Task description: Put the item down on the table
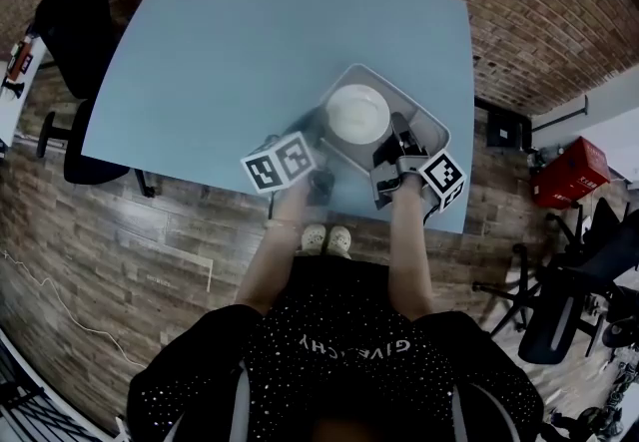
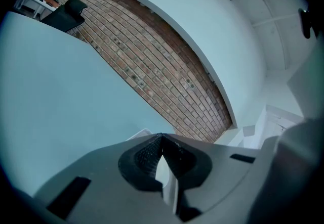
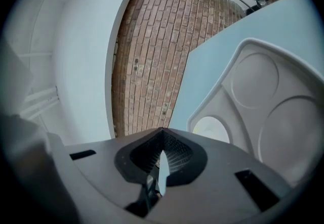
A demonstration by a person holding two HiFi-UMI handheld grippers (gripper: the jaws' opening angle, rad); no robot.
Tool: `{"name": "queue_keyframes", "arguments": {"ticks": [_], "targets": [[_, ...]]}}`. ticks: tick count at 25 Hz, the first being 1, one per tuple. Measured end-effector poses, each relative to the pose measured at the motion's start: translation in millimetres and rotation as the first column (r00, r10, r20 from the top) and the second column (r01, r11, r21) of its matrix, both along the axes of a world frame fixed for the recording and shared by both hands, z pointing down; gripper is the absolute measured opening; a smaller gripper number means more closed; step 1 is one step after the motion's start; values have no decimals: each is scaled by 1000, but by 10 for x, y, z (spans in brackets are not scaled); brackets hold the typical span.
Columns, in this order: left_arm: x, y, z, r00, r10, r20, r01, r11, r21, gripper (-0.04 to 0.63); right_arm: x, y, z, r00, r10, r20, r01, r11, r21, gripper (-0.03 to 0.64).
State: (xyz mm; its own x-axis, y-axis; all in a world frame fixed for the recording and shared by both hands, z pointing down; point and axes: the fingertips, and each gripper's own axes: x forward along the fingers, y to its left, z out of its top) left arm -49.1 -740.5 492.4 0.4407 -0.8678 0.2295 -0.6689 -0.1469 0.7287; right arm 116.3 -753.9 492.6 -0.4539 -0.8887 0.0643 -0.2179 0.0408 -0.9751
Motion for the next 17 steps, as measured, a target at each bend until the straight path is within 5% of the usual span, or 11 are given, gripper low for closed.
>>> {"name": "queue_keyframes", "arguments": {"ticks": [17], "targets": [[66,123,-6,1000,26,5,-26,1000,3,11,-75,152,125,999,-30,26,31,998,-56,12]]}}
